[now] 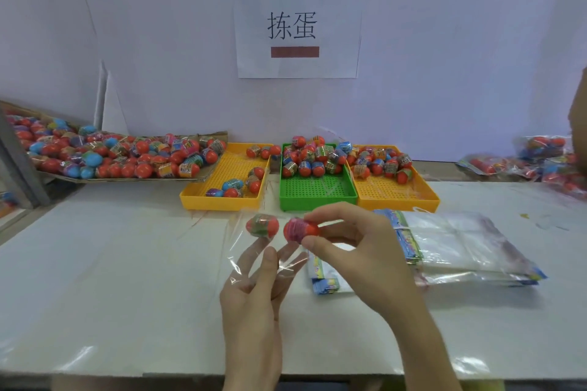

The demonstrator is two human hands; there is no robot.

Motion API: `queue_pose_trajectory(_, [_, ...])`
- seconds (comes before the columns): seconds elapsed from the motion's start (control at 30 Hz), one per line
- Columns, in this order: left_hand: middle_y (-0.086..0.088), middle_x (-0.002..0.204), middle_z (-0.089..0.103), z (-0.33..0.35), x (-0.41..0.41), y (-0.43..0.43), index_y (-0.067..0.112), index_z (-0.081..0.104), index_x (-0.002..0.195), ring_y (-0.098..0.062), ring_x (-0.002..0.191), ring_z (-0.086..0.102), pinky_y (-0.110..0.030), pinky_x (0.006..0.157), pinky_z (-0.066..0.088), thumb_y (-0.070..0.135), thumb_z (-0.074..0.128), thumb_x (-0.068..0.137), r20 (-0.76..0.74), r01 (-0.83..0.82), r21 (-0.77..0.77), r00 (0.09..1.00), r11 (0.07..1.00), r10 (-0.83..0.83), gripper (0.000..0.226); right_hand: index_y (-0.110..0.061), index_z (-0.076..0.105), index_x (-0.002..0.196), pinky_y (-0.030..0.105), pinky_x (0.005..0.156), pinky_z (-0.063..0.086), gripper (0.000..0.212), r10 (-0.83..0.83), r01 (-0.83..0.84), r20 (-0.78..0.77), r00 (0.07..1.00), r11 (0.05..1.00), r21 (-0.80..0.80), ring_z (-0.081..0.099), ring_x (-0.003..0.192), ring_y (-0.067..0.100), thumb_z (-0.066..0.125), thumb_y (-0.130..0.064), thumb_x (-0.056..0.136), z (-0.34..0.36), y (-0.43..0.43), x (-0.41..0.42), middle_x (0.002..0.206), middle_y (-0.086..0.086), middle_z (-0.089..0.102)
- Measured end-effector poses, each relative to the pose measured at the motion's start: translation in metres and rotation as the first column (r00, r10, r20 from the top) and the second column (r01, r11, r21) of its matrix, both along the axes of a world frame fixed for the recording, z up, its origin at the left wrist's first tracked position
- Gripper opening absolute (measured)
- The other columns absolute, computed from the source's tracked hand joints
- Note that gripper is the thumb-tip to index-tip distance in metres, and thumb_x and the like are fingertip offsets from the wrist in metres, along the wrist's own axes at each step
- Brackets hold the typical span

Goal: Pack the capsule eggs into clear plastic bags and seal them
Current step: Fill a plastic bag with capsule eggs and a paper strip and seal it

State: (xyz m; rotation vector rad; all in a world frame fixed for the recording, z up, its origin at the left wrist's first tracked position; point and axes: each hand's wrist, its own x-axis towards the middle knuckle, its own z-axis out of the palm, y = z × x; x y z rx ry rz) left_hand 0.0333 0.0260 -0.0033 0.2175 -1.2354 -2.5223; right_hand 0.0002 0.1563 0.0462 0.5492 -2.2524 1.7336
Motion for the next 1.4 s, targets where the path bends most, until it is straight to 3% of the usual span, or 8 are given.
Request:
queue_pose_trajectory(0.17, [-0.013,0.119,0.073,0.001,0.002,0.001,0.024,0.081,0.101,-0.027,0.097,0.076,-0.020,0.075,0.058,0.029,0.063,0.085,-0.008,-0.009,-0.068,1.000,0.998,0.008,0.025,-0.029,0.074,0.088,0.022,0.081,0.055,0.024,-0.106,0.105,-0.012,0.994,0.994,-0.025,0.071,0.083,0.007,0.084,-0.010,0.077,-0.008,-0.014,-0.002,0.084,-0.016,0.074])
queue_pose_trajectory(0.33, [-0.013,0.102,0.078,0.002,0.002,0.000,0.016,0.066,0.127,-0.027,0.092,0.077,-0.021,0.076,0.059,0.026,0.064,0.085,-0.009,0.007,-0.073,1.000,0.997,-0.008,0.043,-0.023,0.075,0.088,0.018,0.078,0.054,0.023,-0.114,0.114,0.002,0.993,0.991,-0.075,0.070,0.080,0.006,0.084,-0.006,0.076,-0.012,-0.024,-0.001,0.085,-0.013,0.074])
queue_pose_trajectory(0.57, [-0.007,0.092,0.079,0.002,0.002,0.000,0.018,0.068,0.116,-0.023,0.072,0.077,-0.021,0.066,0.059,0.017,0.066,0.084,-0.043,0.036,-0.060,0.998,0.998,-0.039,0.033,-0.034,0.078,0.093,0.008,0.081,0.042,0.021,-0.090,0.090,-0.008,0.996,0.996,0.022,0.067,0.090,0.004,0.078,-0.016,0.083,-0.022,-0.033,-0.003,0.089,-0.025,0.073])
queue_pose_trajectory(0.73, [-0.009,0.096,0.079,-0.002,0.000,-0.002,0.013,0.063,0.125,-0.024,0.082,0.078,-0.021,0.069,0.059,0.015,0.065,0.087,-0.042,0.014,-0.018,0.999,1.000,-0.015,0.038,-0.036,0.077,0.106,0.009,0.090,0.039,0.018,0.050,-0.053,0.059,0.997,0.997,0.051,0.063,0.107,0.001,0.065,-0.029,0.095,-0.021,-0.026,-0.004,0.102,-0.021,0.074])
queue_pose_trajectory(0.83, [-0.015,0.103,0.078,-0.002,0.000,-0.005,0.013,0.062,0.121,-0.027,0.092,0.077,-0.024,0.076,0.060,0.014,0.062,0.092,-0.051,-0.024,0.056,0.998,0.998,0.027,0.029,-0.041,0.067,0.111,0.007,0.085,0.041,0.030,-0.058,0.058,0.050,0.997,0.998,-0.005,0.060,0.106,-0.001,0.073,-0.046,0.083,-0.019,-0.026,-0.003,0.112,-0.022,0.066])
queue_pose_trajectory(0.97, [-0.017,0.106,0.077,-0.001,0.000,-0.008,0.021,0.063,0.117,-0.024,0.091,0.077,-0.027,0.077,0.061,0.015,0.060,0.092,-0.068,-0.042,0.134,0.996,0.990,0.051,0.026,-0.039,0.058,0.105,0.019,0.070,0.048,0.060,0.001,-0.020,0.330,0.944,0.998,0.055,0.063,0.089,-0.002,0.079,-0.068,0.056,-0.018,-0.028,-0.003,0.101,-0.016,0.065])
queue_pose_trajectory(1.13, [-0.018,0.112,0.074,0.002,0.005,-0.008,0.026,0.068,0.118,-0.032,0.091,0.076,-0.030,0.074,0.060,0.022,0.059,0.092,-0.135,0.044,0.081,0.990,0.996,-0.033,0.027,-0.023,0.072,0.079,0.025,0.074,0.051,0.009,0.053,-0.051,0.213,0.976,0.999,-0.015,0.067,0.083,0.008,0.077,-0.028,0.082,-0.024,-0.043,0.001,0.084,-0.005,0.073])
queue_pose_trajectory(1.4, [0.000,0.137,0.065,0.002,0.007,-0.003,0.027,0.062,0.133,-0.035,0.117,0.067,-0.052,0.090,0.050,0.031,0.049,0.094,-0.161,0.062,-0.032,0.985,0.998,-0.066,0.042,-0.018,0.061,0.072,0.028,0.073,0.055,0.022,-0.107,0.116,0.044,0.993,0.936,-0.333,0.071,0.076,0.017,0.071,-0.007,0.089,-0.008,-0.021,-0.001,0.075,0.001,0.072])
